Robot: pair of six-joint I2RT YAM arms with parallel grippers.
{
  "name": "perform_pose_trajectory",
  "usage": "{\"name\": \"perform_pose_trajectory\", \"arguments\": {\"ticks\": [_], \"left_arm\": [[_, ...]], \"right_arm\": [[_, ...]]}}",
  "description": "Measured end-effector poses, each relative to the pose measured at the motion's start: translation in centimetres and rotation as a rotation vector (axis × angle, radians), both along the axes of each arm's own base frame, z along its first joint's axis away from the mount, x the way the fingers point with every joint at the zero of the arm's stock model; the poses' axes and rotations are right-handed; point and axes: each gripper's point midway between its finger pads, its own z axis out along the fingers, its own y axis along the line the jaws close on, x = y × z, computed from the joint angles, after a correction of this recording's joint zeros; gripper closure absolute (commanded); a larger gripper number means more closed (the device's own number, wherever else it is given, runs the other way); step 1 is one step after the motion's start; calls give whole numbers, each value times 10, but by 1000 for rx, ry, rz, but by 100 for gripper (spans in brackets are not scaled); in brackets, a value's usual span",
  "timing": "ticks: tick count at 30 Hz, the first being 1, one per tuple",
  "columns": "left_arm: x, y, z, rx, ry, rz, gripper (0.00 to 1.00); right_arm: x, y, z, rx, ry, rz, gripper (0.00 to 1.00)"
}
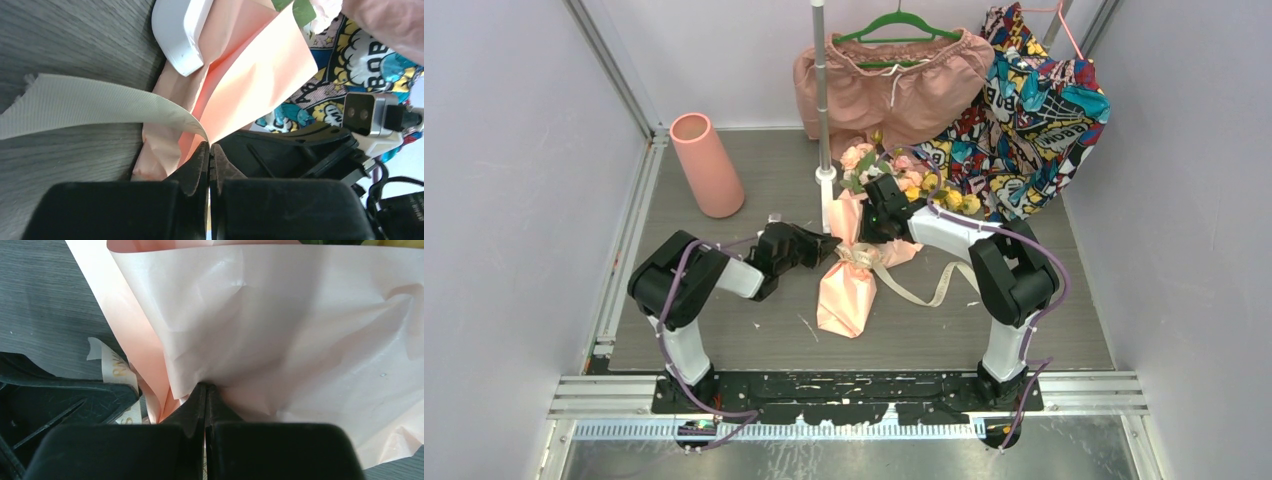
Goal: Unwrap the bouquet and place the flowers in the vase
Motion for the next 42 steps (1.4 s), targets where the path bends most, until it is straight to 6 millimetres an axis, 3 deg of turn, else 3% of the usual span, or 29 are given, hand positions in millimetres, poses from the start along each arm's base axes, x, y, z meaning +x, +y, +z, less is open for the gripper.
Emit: {"name": "perform_pose_trajectory", "arguments": {"ticks": [3,5,11,14,16,19,23,26,30,32,33,35,38,42], "left_arm": [[-6,4,4,23,-17,-11,100],[-15,11,18,45,-66,-19,100],[-30,28,90,211,-352,-88,100],[-30,46,123,355,-464,-68,100],[-31,67,136,456,-487,-28,100],[-38,115,147,589,-477,63,100],[-64,184,162,734,-435,229,100],[-89,218,181,818,-428,313,100],[-114,252,229,887,-454,423,100],[-125,264,254,904,-479,462,92],[-128,266,259,907,-486,468,80],[-131,266,262,918,-493,453,61],[-127,253,242,937,-465,354,34],[-110,212,182,926,-371,112,21]], "right_arm": [[1,-1,0,-5,-3,-2,99],[1,-1,-1,-3,-5,-2,99],[1,0,-3,16,0,-7,99],[0,1,-4,27,2,-4,99],[0,1,-5,32,3,-6,99],[0,1,-6,38,2,-7,99],[-1,2,-6,46,4,-8,99],[-1,2,-6,50,7,-9,99],[-1,3,-8,57,13,-12,99],[-1,4,-8,61,15,-12,99],[-1,4,-8,61,16,-12,99],[-1,4,-8,61,15,-12,99],[-1,4,-5,54,6,-13,99],[-9,4,9,22,-21,-6,99]]}}
